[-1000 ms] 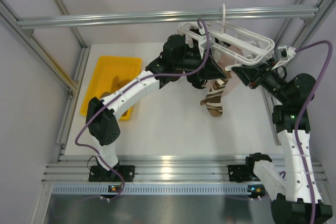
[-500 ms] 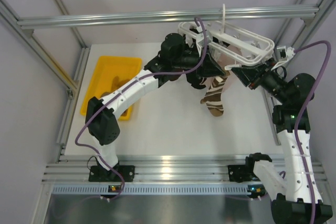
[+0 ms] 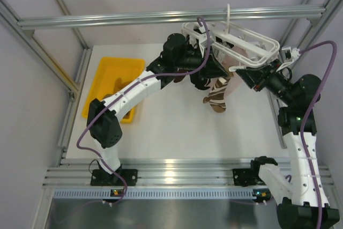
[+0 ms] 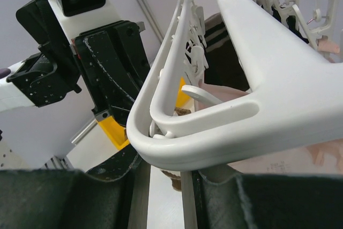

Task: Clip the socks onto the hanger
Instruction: Clamp the sock onto the hanger.

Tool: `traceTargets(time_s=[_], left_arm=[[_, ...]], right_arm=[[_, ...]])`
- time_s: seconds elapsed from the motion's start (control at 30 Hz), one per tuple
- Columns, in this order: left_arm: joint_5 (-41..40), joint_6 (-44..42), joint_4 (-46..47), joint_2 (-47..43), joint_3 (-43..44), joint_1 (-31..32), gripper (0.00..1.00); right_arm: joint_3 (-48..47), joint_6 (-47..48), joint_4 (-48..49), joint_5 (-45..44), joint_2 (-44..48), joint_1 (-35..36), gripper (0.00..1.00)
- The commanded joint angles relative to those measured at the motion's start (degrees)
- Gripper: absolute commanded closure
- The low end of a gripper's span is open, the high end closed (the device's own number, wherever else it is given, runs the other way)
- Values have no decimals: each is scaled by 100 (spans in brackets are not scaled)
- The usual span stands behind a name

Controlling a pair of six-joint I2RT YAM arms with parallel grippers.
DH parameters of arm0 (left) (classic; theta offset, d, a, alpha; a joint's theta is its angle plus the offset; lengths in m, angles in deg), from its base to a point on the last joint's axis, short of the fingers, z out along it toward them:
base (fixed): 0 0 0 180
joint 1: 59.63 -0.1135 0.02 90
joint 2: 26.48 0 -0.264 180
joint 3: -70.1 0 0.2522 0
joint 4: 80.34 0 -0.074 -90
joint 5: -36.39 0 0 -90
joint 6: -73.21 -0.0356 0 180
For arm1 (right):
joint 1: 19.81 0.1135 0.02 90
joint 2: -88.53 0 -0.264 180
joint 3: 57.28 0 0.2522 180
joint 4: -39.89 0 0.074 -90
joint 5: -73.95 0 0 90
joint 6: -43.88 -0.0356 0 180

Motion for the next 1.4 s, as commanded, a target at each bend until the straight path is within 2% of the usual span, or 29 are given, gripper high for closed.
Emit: traceTargets(time_s=[0.0,1.37], left_arm=[[148,-69,332,-156,147,-40,100],[386,-289,402,64,744,30,100]], right_arm=[[-276,150,-27,269,8,-45,100],[-426,413,-264,348,-107,-71,100]])
